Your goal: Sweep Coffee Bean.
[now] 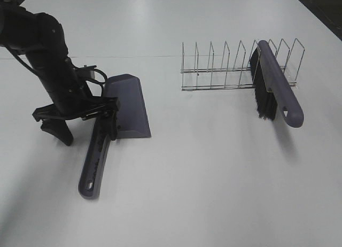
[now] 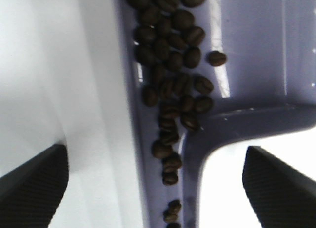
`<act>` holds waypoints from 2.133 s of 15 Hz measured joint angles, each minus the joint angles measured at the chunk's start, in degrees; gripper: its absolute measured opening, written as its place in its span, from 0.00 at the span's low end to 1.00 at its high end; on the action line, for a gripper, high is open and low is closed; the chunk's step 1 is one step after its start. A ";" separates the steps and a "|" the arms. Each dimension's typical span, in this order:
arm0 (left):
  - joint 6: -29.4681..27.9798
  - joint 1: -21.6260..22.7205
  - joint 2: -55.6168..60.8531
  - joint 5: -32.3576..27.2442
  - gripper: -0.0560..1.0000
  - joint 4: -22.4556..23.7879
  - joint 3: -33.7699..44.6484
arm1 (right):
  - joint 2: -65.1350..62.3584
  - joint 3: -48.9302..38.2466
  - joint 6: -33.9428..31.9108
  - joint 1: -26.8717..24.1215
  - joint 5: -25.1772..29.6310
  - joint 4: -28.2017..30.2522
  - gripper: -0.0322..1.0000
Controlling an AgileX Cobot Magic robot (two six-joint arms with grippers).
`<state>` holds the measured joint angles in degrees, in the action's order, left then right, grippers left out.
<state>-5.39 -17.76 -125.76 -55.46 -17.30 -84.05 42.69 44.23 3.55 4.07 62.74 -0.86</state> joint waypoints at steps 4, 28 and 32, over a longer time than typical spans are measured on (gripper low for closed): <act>1.32 5.39 3.50 -7.33 0.89 5.50 -5.56 | -14.61 -12.09 -0.17 0.00 -0.06 -0.11 0.73; 7.05 20.40 59.30 -6.88 0.89 13.12 32.09 | -42.86 -17.99 -1.60 0.00 0.74 0.86 0.73; 7.10 20.40 79.07 -5.67 0.89 12.72 41.20 | -42.86 -17.99 -2.23 0.00 0.74 0.86 0.73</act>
<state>1.72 2.64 -46.70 -61.13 -4.58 -42.86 -0.17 26.24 1.32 4.07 63.48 0.00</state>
